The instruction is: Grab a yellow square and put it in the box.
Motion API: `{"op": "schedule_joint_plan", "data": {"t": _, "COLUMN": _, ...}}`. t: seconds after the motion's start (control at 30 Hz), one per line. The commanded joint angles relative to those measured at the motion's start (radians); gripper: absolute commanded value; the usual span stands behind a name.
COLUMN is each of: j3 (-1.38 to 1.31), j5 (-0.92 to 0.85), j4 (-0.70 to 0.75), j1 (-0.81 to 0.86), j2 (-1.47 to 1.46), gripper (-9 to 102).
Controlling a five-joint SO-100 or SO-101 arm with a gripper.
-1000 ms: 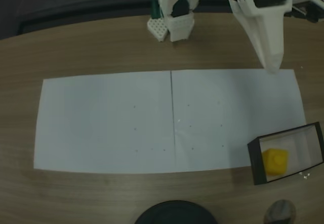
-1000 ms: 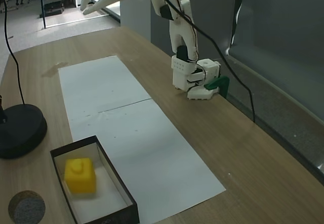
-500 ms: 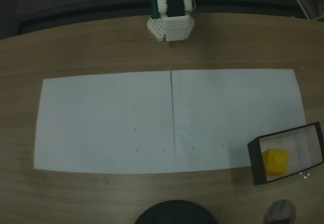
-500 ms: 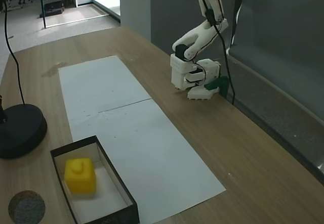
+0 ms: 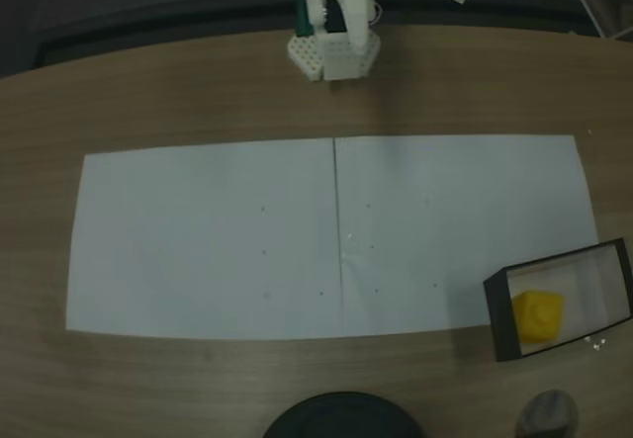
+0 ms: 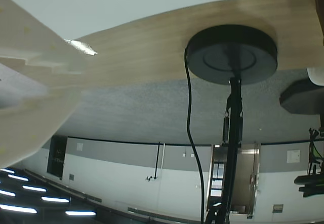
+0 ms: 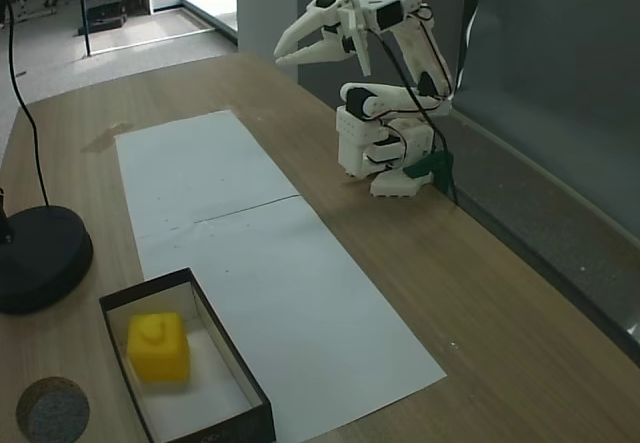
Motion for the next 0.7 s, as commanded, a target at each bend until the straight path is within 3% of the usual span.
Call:
{"op": "schedule_joint_plan", "data": {"t": 0.0, "j3": 0.143, "j5": 0.002, "j4": -0.061, "j1": 0.002, "j2": 0.069, "gripper": 0}}
{"op": "schedule_joint_plan", "data": {"t": 0.23, "j3": 0.423, "j5": -0.183, "j4": -0.199, "j1": 0.002, "j2": 0.048, "gripper": 0}}
{"op": "schedule_joint_plan", "data": {"t": 0.43, "j3": 0.676, "j5": -0.195, "j4": -0.273, "j1": 0.003, "j2": 0.048, "gripper": 0}}
{"op": "schedule_joint_plan", "data": {"t": 0.53, "j3": 0.664, "j5": -0.163, "j4": -0.238, "j1": 0.003, "j2": 0.051, "gripper": 0}}
{"op": "schedule_joint_plan", "data": {"t": 0.67, "j3": 0.617, "j5": -0.147, "j4": -0.072, "j1": -0.011, "j2": 0.051, "gripper": 0}}
